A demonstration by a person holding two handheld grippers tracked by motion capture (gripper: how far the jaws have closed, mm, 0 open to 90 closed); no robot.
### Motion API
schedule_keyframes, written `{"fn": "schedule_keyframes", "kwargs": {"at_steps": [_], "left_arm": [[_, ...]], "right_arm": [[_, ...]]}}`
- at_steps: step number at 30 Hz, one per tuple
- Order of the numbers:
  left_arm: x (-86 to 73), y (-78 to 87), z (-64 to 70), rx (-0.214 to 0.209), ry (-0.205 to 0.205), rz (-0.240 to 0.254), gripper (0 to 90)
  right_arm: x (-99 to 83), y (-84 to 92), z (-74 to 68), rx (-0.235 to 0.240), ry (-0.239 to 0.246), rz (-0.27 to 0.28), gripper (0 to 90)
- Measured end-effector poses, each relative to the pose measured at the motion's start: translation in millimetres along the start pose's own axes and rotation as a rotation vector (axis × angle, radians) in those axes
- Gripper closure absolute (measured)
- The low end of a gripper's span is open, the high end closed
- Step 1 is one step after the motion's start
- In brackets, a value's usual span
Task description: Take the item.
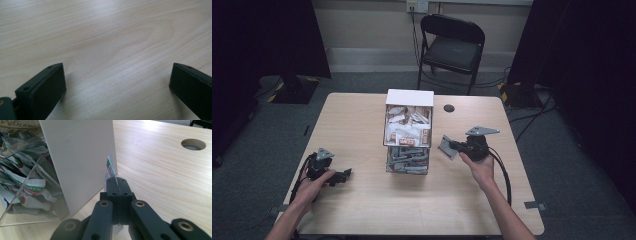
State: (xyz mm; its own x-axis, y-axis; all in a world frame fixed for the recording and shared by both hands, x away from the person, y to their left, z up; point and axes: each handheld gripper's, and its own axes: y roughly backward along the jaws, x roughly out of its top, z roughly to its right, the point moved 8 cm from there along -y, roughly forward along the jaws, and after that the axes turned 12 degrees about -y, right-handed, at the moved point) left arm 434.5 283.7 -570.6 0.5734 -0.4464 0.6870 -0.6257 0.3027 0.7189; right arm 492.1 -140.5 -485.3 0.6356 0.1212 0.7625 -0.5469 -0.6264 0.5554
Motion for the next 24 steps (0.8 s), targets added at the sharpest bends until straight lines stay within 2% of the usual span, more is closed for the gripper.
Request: {"fn": "schedule_keyframes", "kwargs": {"at_steps": [11,14,24], "left_arm": [[0.0,0.0,0.0,0.0,0.0,0.0,0.1],[0.0,0.0,0.0,0.0,0.0,0.0,0.1],[0.0,0.0,0.0,0.0,0.0,0.0,0.1]], "right_arm": [[-12.6,-22.5,4.3,-0.007,-0.01,-0.05,90.0],[-13.6,-25.8,5.7,-0.006,-0.015,-0.047,90.0],[-21.4,-39.3,21.7,-0.056,-0.03,-0.07,90.0]]}}
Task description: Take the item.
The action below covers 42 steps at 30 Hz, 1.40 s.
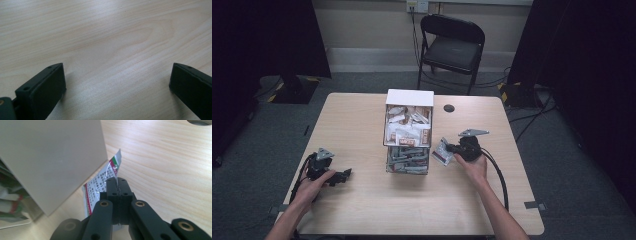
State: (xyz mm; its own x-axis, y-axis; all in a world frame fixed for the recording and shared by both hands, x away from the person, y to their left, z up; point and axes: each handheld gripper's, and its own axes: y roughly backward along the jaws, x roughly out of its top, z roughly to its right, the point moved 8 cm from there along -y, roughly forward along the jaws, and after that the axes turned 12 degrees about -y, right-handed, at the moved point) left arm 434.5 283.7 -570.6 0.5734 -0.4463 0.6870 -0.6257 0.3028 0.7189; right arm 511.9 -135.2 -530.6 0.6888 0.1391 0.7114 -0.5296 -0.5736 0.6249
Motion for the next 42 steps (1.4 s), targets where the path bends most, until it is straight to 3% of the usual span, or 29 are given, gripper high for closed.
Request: {"fn": "schedule_keyframes", "kwargs": {"at_steps": [26,34,42], "left_arm": [[0.0,0.1,0.0,0.001,-0.001,-0.001,0.0],[0.0,0.1,0.0,0.001,-0.001,-0.001,0.0],[0.0,0.1,-0.1,0.0,-0.001,-0.001,0.0]], "right_arm": [[-14.5,-13.5,21.9,-0.051,-0.043,-0.014,87.4],[-13.0,-14.9,25.9,-0.087,-0.051,-0.001,76.7],[-12.3,-14.4,29.7,-0.079,-0.071,0.004,71.5]]}}
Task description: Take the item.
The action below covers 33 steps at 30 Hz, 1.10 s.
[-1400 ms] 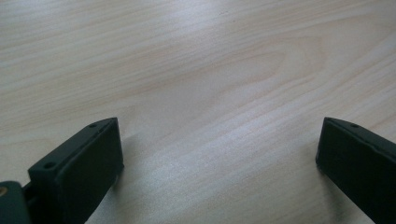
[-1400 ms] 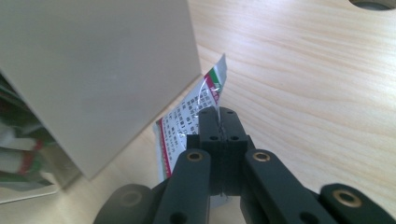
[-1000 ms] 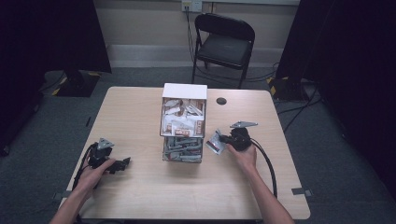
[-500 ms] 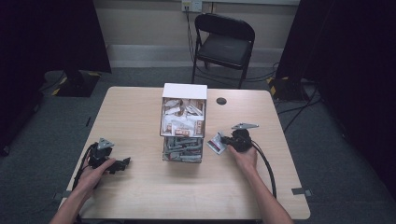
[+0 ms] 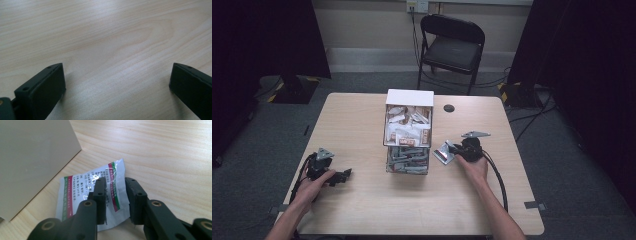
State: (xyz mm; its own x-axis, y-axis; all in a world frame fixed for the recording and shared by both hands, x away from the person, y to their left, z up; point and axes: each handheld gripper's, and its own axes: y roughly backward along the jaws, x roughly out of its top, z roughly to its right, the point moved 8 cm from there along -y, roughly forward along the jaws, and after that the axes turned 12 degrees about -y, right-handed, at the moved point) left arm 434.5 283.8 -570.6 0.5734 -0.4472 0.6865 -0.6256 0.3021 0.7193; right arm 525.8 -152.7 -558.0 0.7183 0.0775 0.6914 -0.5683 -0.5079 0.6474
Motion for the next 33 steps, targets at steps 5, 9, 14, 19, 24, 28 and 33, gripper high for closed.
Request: {"fn": "schedule_keyframes", "kwargs": {"at_steps": [5,9,14,19,24,28,33], "left_arm": [[0.0,0.0,0.0,0.0,0.0,0.0,0.0],[0.0,0.0,0.0,-0.003,0.0,0.0,0.0],[0.0,0.0,0.0,-0.002,0.0,0.0,0.0],[0.0,0.0,0.0,-0.002,0.0,0.0,0.0],[0.0,0.0,0.0,-0.002,0.0,0.0,0.0],[0.0,0.0,0.0,-0.001,0.0,0.001,0.0],[0.0,0.0,0.0,-0.001,0.0,0.001,0.0]], "right_arm": [[2.0,1.3,2.3,-0.019,-0.006,0.013,64.5],[3.9,2.5,5.7,-0.025,-0.022,0.024,55.2],[6.4,3.8,5.7,-0.03,-0.035,0.037,45.7],[6.3,2.4,7.3,-0.022,-0.057,0.032,32.0],[7.9,8.4,8.4,-0.026,-0.07,0.032,20.4],[10.8,15.5,10.2,-0.042,-0.079,0.039,14.9],[15.2,32.8,7.4,-0.028,-0.08,0.045,14.8]]}}
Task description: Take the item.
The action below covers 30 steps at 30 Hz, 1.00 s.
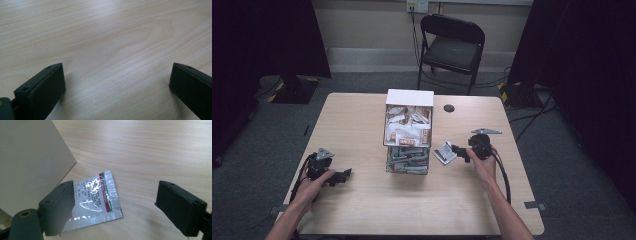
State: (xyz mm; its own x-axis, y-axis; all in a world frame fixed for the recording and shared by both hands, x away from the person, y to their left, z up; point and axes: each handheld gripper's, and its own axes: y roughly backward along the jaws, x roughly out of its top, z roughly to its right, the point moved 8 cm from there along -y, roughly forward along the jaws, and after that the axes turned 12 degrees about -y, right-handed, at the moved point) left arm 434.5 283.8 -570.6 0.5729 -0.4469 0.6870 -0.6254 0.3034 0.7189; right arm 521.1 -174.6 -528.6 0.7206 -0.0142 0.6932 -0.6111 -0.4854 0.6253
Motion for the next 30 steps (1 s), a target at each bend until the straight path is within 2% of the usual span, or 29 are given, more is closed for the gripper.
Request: {"fn": "schedule_keyframes", "kwargs": {"at_steps": [3,7,10,12,15,18,25,30], "left_arm": [[0.0,0.1,0.0,-0.001,0.0,0.0,0.0],[0.0,0.1,0.0,-0.001,0.0,0.0,0.0],[0.0,0.0,0.0,0.0,0.0,0.0,0.0],[0.0,0.0,0.0,0.0,0.0,0.0,0.0],[0.0,0.0,0.0,0.0,0.0,0.0,0.0],[0.0,0.0,0.0,0.001,0.0,0.0,0.0],[0.0,0.0,0.0,0.001,0.0,-0.001,0.0],[0.0,0.0,0.0,0.001,0.0,-0.001,0.0]], "right_arm": [[-0.7,6.1,-1.7,0.009,0.008,-0.009,14.8],[-0.3,17.7,-2.6,-0.002,0.016,0.003,15.0],[0.0,28.3,-3.3,-0.006,-0.005,0.01,17.1],[-0.4,35.4,-4.2,-0.004,0.001,0.019,17.5],[-1.9,47.3,-2.9,-0.041,0.013,0.051,19.0],[-5.3,57.8,-1.7,-0.044,0.009,0.063,18.8],[-17.5,81.1,6.0,-0.064,-0.009,0.063,17.0],[-26.8,99.3,13.6,-0.095,-0.005,0.065,15.0]]}}
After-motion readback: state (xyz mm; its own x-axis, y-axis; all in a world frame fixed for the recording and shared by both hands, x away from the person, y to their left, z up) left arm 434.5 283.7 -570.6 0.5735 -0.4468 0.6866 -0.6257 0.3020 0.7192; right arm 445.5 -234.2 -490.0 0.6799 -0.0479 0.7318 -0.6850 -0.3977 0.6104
